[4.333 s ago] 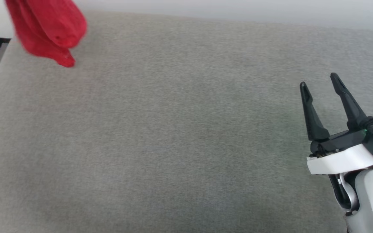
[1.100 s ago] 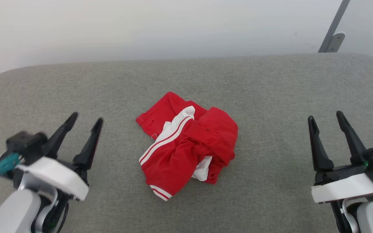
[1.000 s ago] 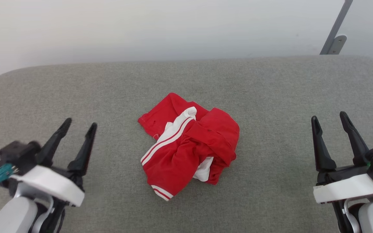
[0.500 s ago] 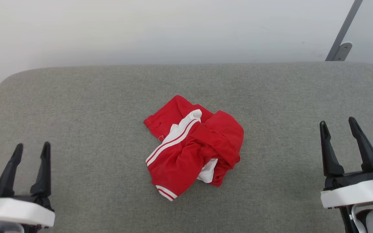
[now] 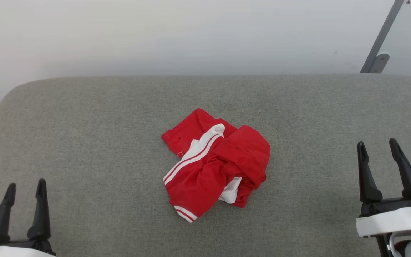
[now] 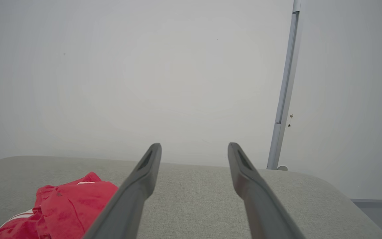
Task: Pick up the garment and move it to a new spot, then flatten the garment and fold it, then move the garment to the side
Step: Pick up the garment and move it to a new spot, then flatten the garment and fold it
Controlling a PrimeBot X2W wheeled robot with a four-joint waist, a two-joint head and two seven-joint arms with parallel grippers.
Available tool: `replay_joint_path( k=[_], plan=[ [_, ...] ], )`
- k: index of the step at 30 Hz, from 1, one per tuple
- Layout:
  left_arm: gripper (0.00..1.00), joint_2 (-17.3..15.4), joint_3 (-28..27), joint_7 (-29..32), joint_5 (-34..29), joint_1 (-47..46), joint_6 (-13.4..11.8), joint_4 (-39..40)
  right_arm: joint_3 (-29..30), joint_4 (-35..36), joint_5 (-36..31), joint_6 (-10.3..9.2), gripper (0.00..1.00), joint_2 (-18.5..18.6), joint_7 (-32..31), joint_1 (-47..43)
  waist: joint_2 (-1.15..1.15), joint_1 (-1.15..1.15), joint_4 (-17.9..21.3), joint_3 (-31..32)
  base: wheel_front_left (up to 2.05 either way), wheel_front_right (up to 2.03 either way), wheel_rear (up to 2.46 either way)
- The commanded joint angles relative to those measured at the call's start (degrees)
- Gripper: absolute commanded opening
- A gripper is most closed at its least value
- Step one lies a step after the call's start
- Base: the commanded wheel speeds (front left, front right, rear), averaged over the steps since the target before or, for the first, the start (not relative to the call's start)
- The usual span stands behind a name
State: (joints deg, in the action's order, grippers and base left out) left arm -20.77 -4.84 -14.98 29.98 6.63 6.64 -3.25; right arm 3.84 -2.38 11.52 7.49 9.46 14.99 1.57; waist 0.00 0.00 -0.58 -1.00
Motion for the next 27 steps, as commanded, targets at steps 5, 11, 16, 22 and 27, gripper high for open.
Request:
replay_joint_path(
  k=[5,11,16,22,27],
  plan=[
    [1.0,1.59,-0.91,-0.28,-1.37,1.39,0.79,-0.13,0.4,0.14,-0.44,0.01,1.0,-0.64,0.3,-1.36,0.0,0.0,-0.24,0.63,0.0,0.0,0.0],
    [1.0,1.84,-0.16,-0.28,-0.69,1.98,0.86,0.36,0.54,0.0,-0.54,0.01,1.0,-1.17,0.3,-2.2,0.0,0.0,-0.62,1.08,0.0,0.0,0.0],
    [1.0,1.78,0.35,-0.28,0.22,2.74,0.88,0.54,0.43,-0.17,-0.65,0.01,1.0,-1.35,0.3,-2.59,0.0,0.0,-0.82,1.4,0.0,0.0,0.0],
    [1.0,1.4,1.13,-0.28,0.68,2.91,0.88,0.39,0.23,-0.17,-0.72,0.01,1.0,-1.47,0.3,-3.04,0.0,0.0,-0.96,1.51,0.0,0.0,0.0],
    [1.0,0.16,3.29,-0.28,1.42,1.99,0.88,-0.06,-0.15,-0.22,-0.68,0.01,1.0,-1.51,0.3,-2.91,0.0,0.0,-0.9,1.41,0.0,0.0,0.0]
  ],
)
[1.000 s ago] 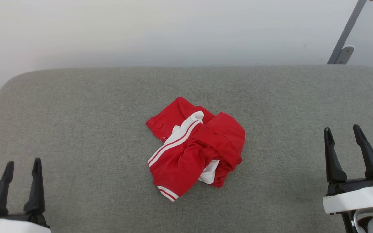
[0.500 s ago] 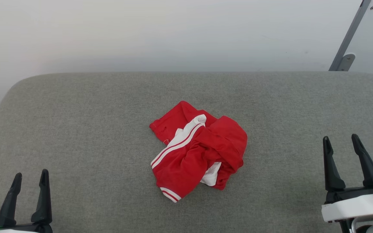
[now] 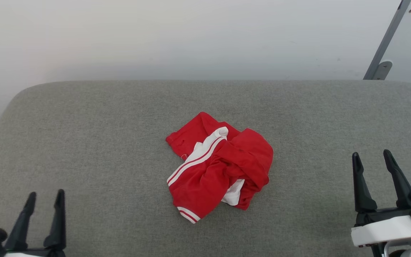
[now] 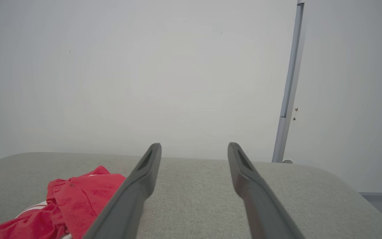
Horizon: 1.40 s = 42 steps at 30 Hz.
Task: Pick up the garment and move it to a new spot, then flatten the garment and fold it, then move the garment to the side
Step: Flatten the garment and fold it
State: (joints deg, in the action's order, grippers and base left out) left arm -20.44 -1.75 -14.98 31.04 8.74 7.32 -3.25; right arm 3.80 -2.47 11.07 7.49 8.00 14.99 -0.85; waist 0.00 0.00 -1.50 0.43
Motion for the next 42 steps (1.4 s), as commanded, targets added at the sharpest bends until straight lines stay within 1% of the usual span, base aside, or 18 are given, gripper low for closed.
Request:
replay_joint_path(
  k=[1,3,5,7,12,13,17,21,23,24,27,31,34,38,42],
  plan=[
    [1.0,-0.74,0.94,-0.28,0.64,-0.59,0.2,-0.4,-0.25,-0.14,-0.2,0.01,1.0,-0.01,0.3,-0.38,0.0,0.0,0.08,-0.09,0.0,0.0,0.0],
    [1.0,-2.12,3.44,-0.16,1.45,-2.13,0.2,-1.01,-0.63,-0.19,-0.19,0.01,1.0,0.07,0.3,0.04,0.0,0.0,0.22,-0.3,0.0,0.0,0.0],
    [1.0,-3.51,5.64,1.18,3.05,-4.04,0.2,-1.46,-1.0,-0.24,-0.3,0.01,1.0,0.13,0.3,0.49,0.0,0.0,0.43,-0.62,0.0,0.0,0.0],
    [1.0,-5.3,8.02,3.13,4.29,-6.43,0.2,-1.5,-1.4,-0.33,-0.41,0.01,1.0,0.11,0.3,1.06,0.0,0.0,0.82,-1.04,0.0,0.0,0.0],
    [1.0,-9.85,14.47,10.45,8.78,-14.45,0.2,-1.19,-2.94,-0.37,-0.49,0.01,1.0,-0.13,0.3,2.83,0.0,0.0,2.58,-2.97,0.0,0.0,0.0],
    [1.0,-9.85,14.47,10.45,8.78,-14.45,0.2,-1.19,-2.94,-0.37,-0.49,0.01,1.0,-0.13,0.3,2.83,0.0,0.0,2.58,-2.97,0.0,0.0,0.0],
    [1.0,-13.0,19.54,17.84,12.34,-21.75,0.21,-1.93,-4.34,-0.61,-0.34,0.01,1.0,-0.5,0.3,4.86,0.0,0.0,4.84,-5.04,0.0,0.0,0.0],
    [1.0,-15.17,25.17,24.76,14.76,-28.73,0.21,-3.19,-5.71,-0.85,-0.33,0.01,1.0,-1.13,0.3,6.96,0.0,0.0,7.66,-7.2,0.0,0.0,0.0],
    [1.0,-15.42,27.63,28.43,16.28,-31.76,0.21,-4.63,-6.33,-0.9,-0.36,0.01,1.0,-1.51,0.3,7.93,0.0,0.0,9.13,-8.13,0.0,0.0,0.0],
    [1.0,-15.51,29.84,32.05,17.63,-34.54,0.21,-6.31,-6.77,-0.85,-0.28,0.01,1.0,-1.86,0.3,8.67,0.0,0.0,10.52,-8.96,0.0,0.0,0.0],
    [1.0,-15.69,33.08,37.11,19.12,-37.94,0.21,-9.06,-7.14,-0.76,-0.17,0.01,1.0,-2.22,0.3,9.63,0.0,0.0,12.42,-10.03,0.0,0.0,0.0],
    [1.0,-15.19,36.56,43.19,21.19,-40.63,0.2,-12.84,-7.14,-0.46,-0.14,0.01,1.0,-2.76,0.3,10.37,0.0,0.0,14.2,-11.23,0.0,0.0,0.0],
    [1.0,-15.18,38.52,47.67,21.22,-42.08,0.15,-16.3,-6.91,-0.16,-0.16,0.01,1.0,-2.98,0.3,10.73,0.0,0.0,14.97,-12.05,0.0,0.0,0.0],
    [1.0,-14.14,40.18,52.06,21.76,-43.72,-0.34,-20.67,-6.61,0.13,-0.26,0.01,1.0,-3.23,0.3,10.99,0.0,0.0,15.34,-12.92,0.0,0.0,0.0],
    [1.0,-12.78,41.44,53.68,21.36,-45.05,-0.31,-24.94,-6.38,0.23,-0.58,0.01,1.0,-3.5,0.3,11.59,0.0,0.0,15.21,-13.6,0.0,0.0,0.0]
  ],
)
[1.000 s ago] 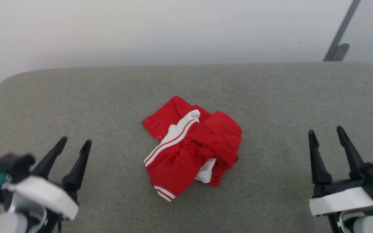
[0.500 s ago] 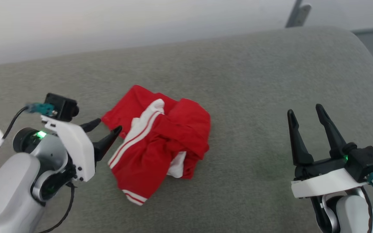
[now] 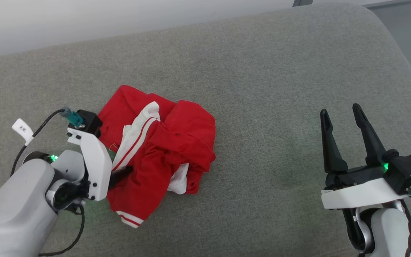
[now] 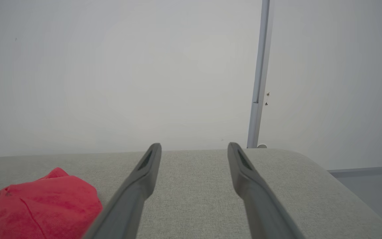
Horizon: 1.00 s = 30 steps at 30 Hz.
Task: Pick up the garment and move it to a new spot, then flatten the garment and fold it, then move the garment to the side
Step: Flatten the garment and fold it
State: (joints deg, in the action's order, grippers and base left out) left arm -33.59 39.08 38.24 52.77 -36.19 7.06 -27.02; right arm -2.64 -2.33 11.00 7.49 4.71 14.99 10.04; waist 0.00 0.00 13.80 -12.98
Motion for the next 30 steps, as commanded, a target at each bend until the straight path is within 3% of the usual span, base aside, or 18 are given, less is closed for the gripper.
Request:
replay_joint_path(
  k=[1,6,15,25,30],
  plan=[
    [0.04,0.75,0.58,0.66,0.11,-0.45,0.0,-2.17,0.09,0.16,-0.56,0.01,1.0,-0.28,0.3,0.9,0.0,0.0,-0.17,-0.34,0.0,0.0,0.0],
    [0.0,1.3,-0.32,0.86,1.9,-2.23,0.11,-4.6,0.48,0.51,-0.53,0.01,1.0,-0.39,0.3,0.97,0.0,0.0,-1.05,-0.66,0.0,0.0,0.0],
    [0.0,-3.12,-5.48,-2.09,3.83,-3.5,-2.04,-2.38,1.76,1.04,-0.9,0.01,1.0,-0.11,0.3,0.46,0.0,0.0,-3.24,-0.4,0.0,0.0,0.0],
    [0.0,-12.53,-12.28,-3.93,6.86,3.55,-9.22,1.51,1.82,1.04,-0.94,0.01,1.0,-0.16,0.3,0.64,0.0,0.0,-4.66,-0.46,0.0,0.0,0.0],
    [0.0,-13.92,-13.67,-4.42,9.05,8.78,-11.2,0.11,1.72,0.92,-0.79,0.01,1.0,-0.21,0.3,1.14,0.0,0.0,-4.88,-0.98,0.0,0.0,0.0]
  ],
)
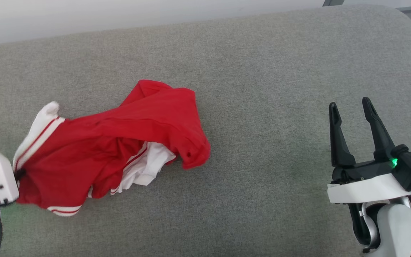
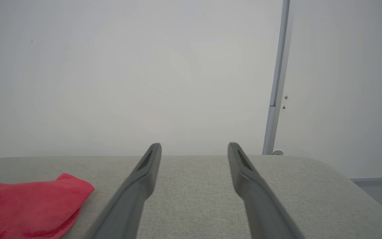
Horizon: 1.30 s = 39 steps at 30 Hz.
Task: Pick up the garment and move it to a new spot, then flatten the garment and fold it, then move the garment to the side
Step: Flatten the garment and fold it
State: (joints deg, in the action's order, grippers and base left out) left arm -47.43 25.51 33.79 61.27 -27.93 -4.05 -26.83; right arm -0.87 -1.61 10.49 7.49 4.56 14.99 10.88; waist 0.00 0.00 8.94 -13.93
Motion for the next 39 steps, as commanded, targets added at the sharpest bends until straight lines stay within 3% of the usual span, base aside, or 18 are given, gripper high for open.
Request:
replay_joint_path(
  k=[1,7,8,9,10,11,22,28,39],
  plan=[
    [0.0,0.17,-0.24,0.26,1.1,1.28,-0.48,-0.46,-0.04,0.11,-0.22,0.01,1.0,-0.07,0.3,0.4,0.0,0.0,-0.05,-0.11,0.0,0.0,0.0],
    [0.0,0.88,0.93,1.15,1.18,3.99,-0.82,-2.14,-0.21,-0.02,-0.08,0.01,1.0,-0.15,0.3,1.09,0.0,0.0,-0.21,-0.64,0.0,0.0,0.0],
    [0.2,0.78,1.08,0.67,0.6,3.62,-0.51,-1.78,-0.28,-0.01,-0.09,0.01,1.0,-0.14,0.3,1.21,0.0,0.0,-0.23,-0.72,0.0,0.0,0.0],
    [0.5,0.61,1.14,0.22,0.15,3.07,-0.2,-1.36,-0.33,-0.03,-0.05,0.01,1.0,-0.11,0.3,1.26,0.0,0.0,-0.25,-0.74,0.0,0.0,0.0],
    [0.96,0.33,1.23,0.1,-0.08,2.48,-0.02,-0.89,-0.31,-0.03,-0.01,0.01,1.0,-0.1,0.3,1.24,0.0,0.0,-0.27,-0.74,0.0,0.0,0.0],
    [1.0,-0.09,1.34,0.17,-0.42,1.93,-0.07,-0.34,-0.32,-0.06,-0.03,0.01,1.0,-0.09,0.3,1.22,0.0,0.0,-0.29,-0.74,0.0,0.0,0.0],
    [1.0,-3.79,3.98,3.81,-6.69,-4.78,-0.46,15.46,-1.07,0.4,-0.13,0.01,1.0,-0.18,0.3,0.08,0.0,0.0,0.77,0.74,0.0,0.0,0.0],
    [1.0,-1.96,7.55,9.57,-8.2,-8.91,0.1,24.14,-1.62,0.62,-0.04,0.01,1.0,-0.47,0.3,-0.36,0.0,0.0,2.94,1.38,0.0,0.0,0.0],
    [1.0,1.72,14.57,17.32,-11.33,-13.75,2.65,28.96,-1.99,1.28,0.68,0.01,1.0,-1.2,0.3,-0.75,0.0,0.0,7.18,0.8,0.0,0.0,0.0]
  ],
)
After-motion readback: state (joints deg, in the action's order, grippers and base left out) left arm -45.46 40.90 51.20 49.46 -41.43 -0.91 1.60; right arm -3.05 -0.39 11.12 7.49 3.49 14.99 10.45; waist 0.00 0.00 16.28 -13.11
